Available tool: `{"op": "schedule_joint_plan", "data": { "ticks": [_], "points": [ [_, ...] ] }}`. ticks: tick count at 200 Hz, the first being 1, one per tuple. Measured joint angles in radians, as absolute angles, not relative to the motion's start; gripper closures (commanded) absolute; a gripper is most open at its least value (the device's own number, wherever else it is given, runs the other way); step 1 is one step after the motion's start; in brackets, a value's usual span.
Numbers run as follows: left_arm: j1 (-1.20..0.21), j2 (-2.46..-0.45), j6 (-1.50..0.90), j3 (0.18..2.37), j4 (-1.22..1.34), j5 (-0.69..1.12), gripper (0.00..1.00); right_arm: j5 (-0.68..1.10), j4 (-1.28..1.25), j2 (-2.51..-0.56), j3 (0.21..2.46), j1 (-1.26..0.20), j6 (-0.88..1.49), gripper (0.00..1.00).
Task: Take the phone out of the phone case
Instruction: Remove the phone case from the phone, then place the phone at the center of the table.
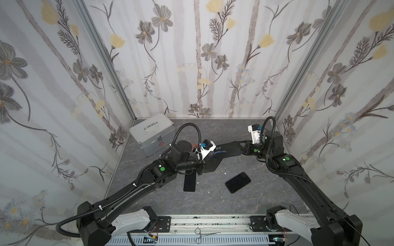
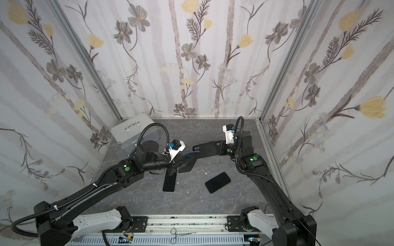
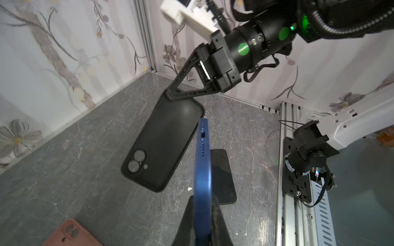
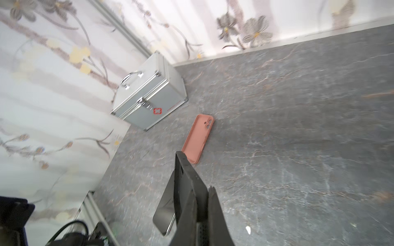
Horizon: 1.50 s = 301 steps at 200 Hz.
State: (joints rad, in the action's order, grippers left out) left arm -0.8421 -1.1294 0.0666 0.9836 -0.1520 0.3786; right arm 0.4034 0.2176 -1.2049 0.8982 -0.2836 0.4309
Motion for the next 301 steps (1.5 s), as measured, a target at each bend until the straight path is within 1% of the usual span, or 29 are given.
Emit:
{"op": "schedule_joint_plan", "data": {
  "ticks": [38,63,96,147,176,208,261,301],
  "points": [
    [-0.780,-1.193,-0.167,0.876,-0.093,0.393,1.00,0.263,0.134,-1.018,0.709,-0.277,0.436,1.00],
    [-0.754,-1.238,-0.286,0.833,-0.078,0.375,1.00,0.199,0.139,-0.989,0.702,-0.275,0.425,1.00],
    [-0.752,-1.293,-0.403,0.825,-0.038,0.368,1.00,0.176,0.165,-0.978,0.686,-0.274,0.410,1.00],
    [-0.736,-1.384,-0.553,0.813,-0.018,0.386,1.00,0.277,0.236,-1.030,0.683,-0.274,0.411,1.00],
    [-0.723,-1.443,-0.586,0.813,-0.017,0.408,1.00,0.363,0.316,-1.115,0.724,-0.276,0.411,1.00],
    [-0.699,-1.506,-0.599,0.813,-0.012,0.452,1.00,0.410,0.360,-1.167,0.725,-0.277,0.411,1.00],
    [-0.659,-1.551,-0.597,0.798,-0.005,0.487,1.00,0.450,0.350,-1.238,0.683,-0.277,0.452,1.00],
    [-0.646,-1.601,-0.584,0.797,0.000,0.517,1.00,0.466,0.298,-1.276,0.662,-0.284,0.500,1.00]
  ]
}}
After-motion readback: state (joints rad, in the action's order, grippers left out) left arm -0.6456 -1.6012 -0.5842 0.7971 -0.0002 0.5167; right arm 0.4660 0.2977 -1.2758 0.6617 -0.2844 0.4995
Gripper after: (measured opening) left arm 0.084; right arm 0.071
